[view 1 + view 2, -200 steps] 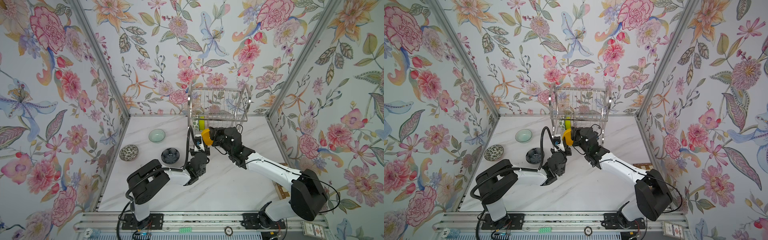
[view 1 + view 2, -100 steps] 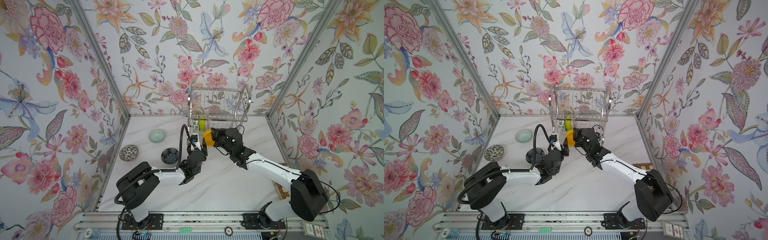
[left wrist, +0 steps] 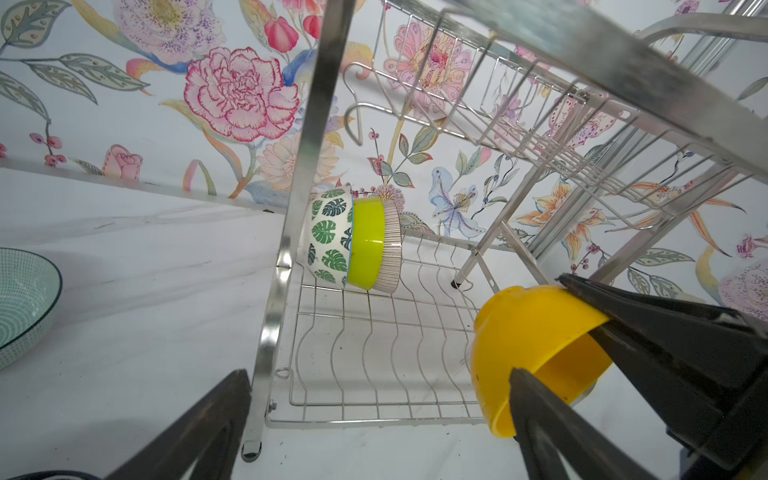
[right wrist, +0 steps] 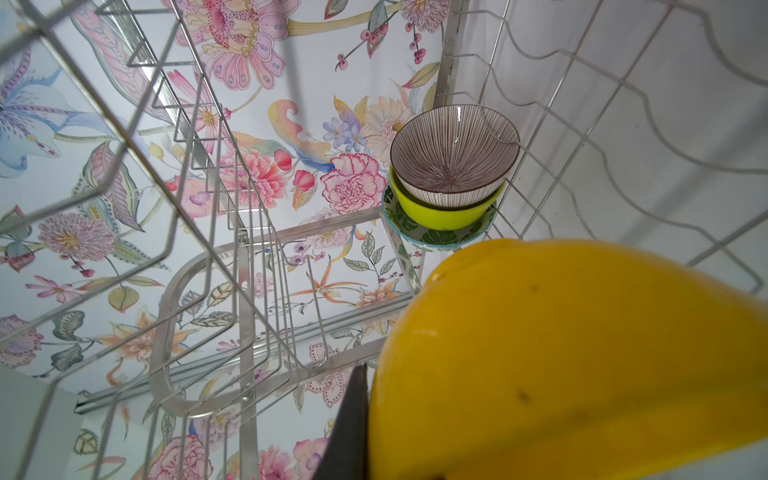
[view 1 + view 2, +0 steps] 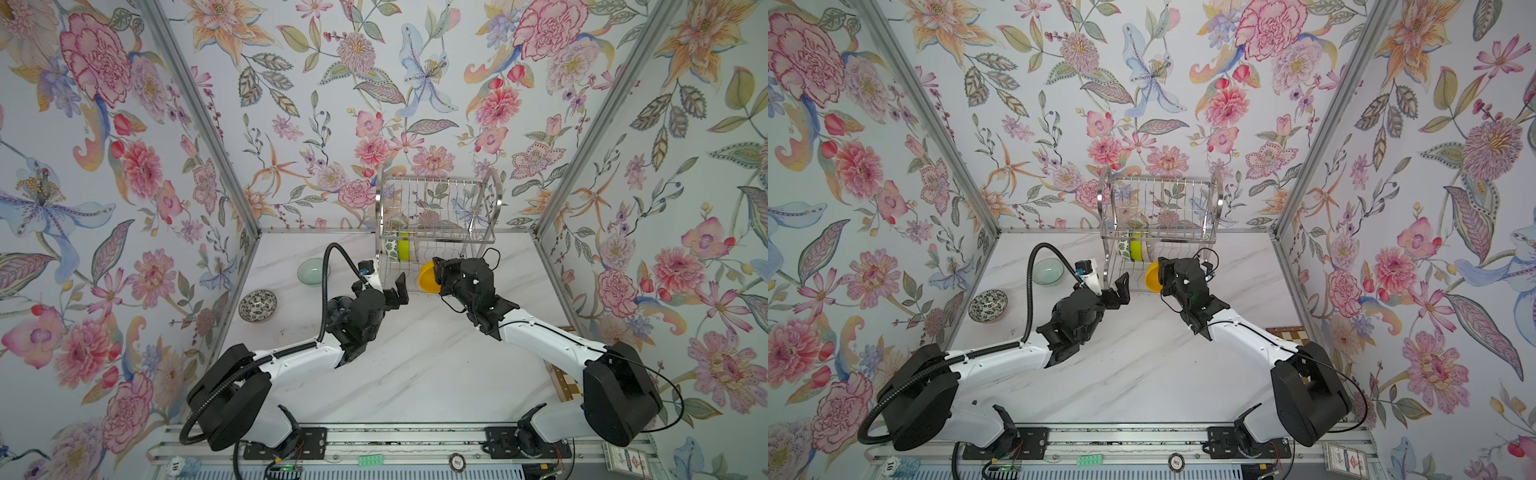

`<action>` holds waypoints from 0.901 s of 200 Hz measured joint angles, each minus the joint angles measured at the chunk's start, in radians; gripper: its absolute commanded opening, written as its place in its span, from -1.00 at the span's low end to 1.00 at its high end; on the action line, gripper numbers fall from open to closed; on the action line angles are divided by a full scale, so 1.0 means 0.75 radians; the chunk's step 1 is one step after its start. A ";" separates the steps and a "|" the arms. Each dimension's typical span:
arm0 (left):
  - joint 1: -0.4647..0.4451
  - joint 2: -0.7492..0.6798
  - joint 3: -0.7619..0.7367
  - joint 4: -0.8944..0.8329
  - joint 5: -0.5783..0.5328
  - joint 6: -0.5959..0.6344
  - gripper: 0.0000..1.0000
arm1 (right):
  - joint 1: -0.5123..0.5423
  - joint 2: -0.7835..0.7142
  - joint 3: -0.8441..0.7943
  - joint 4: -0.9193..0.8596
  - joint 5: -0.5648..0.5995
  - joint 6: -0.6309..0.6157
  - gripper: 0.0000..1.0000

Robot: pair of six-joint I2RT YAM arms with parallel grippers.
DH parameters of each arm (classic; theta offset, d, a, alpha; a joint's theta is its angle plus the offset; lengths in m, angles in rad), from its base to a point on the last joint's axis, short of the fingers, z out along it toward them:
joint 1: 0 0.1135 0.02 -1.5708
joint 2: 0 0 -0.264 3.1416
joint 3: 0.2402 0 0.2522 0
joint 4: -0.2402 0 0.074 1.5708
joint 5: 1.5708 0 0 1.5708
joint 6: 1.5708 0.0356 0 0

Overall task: Load the bowls into the dish rack
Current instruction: 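Open and withdraw the left gripper while the right holds the yellow bowl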

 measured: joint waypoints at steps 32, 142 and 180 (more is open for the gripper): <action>0.091 -0.077 -0.023 -0.102 0.190 -0.071 0.98 | -0.020 -0.022 -0.011 0.004 -0.077 -0.268 -1.00; 0.272 -0.221 -0.209 -0.209 0.578 -0.203 0.98 | -0.111 0.124 0.042 0.174 -0.568 -0.803 -1.00; 0.285 -0.231 -0.217 -0.210 0.609 -0.208 0.98 | -0.111 0.225 0.089 0.241 -0.673 -0.830 -1.00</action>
